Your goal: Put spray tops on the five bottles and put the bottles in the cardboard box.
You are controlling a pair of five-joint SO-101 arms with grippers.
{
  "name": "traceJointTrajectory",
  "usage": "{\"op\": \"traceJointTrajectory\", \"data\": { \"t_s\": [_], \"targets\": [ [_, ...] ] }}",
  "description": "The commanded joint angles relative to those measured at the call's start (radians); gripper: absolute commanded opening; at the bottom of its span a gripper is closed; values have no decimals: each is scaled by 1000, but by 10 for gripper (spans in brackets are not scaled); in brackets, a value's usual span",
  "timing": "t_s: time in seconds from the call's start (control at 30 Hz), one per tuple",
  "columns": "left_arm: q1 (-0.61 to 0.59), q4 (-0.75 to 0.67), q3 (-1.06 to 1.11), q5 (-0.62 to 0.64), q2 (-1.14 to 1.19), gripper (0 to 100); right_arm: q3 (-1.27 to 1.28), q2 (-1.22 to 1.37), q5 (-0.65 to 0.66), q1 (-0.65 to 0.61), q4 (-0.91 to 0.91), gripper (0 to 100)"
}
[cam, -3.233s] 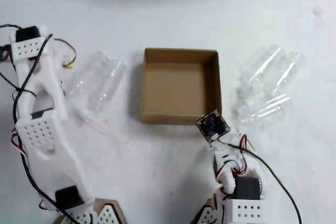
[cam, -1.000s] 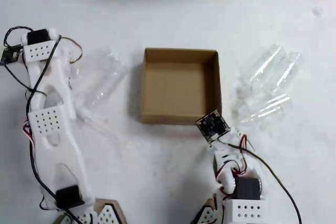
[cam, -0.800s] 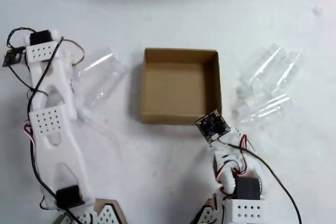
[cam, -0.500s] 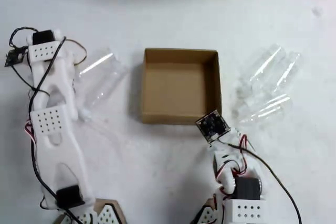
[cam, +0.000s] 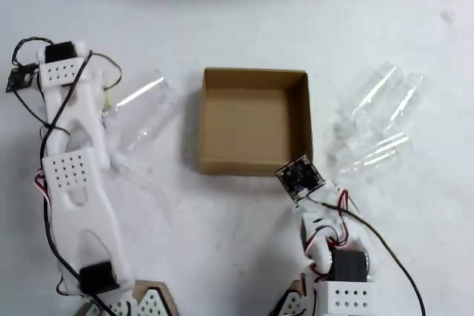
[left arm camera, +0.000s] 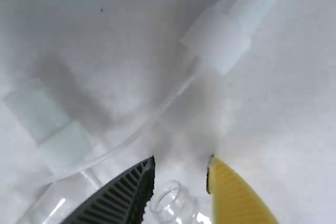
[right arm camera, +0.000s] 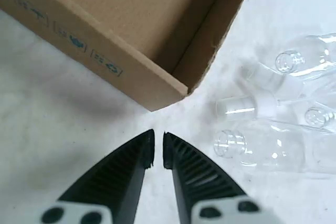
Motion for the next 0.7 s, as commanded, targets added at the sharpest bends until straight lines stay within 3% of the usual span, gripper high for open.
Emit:
{"op": "traceJointTrajectory", "data": {
  "t_s": [0.0,0.2,0.37,0.5,0.67],
  "targets": [
    [1,-8,-17,11,-30,159,8,-2,12,-2,2,15],
    [-51,23,-196,-60,-38,158,8,-2,12,-2,1,15],
    [-45,40,-203,-130,-47,159,8,-4,12,-2,-1,15],
    [-42,41,-192,-160,-65,159,8,-4,12,-2,-2,15],
    [-2,37,-26,-167,-150,164,8,-1,12,-2,-21,15]
  ]
}}
